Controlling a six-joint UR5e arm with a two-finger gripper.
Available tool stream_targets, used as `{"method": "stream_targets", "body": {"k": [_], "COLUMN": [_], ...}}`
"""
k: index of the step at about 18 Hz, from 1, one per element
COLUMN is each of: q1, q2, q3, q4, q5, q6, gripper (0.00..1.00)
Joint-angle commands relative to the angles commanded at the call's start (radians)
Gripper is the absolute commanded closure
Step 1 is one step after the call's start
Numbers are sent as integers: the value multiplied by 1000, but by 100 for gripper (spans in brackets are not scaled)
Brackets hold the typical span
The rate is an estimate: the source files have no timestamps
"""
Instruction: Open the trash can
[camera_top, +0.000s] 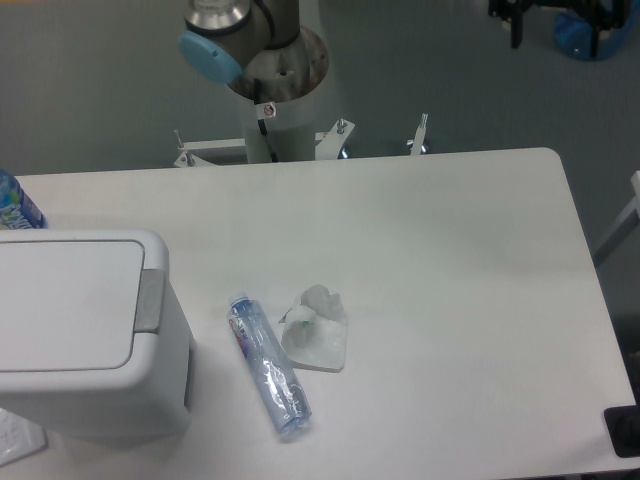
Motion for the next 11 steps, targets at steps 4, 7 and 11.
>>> {"method": "stream_targets", "body": {"k": [4, 7, 11], "q1": [-11, -18, -37], "q2": [-2, -2, 0], "q3": [0, 0, -5], "q4": [0, 0, 6], "q5": [-2, -3, -87], "q6": [-3, -52, -240], "gripper": [0, 0, 0]}}
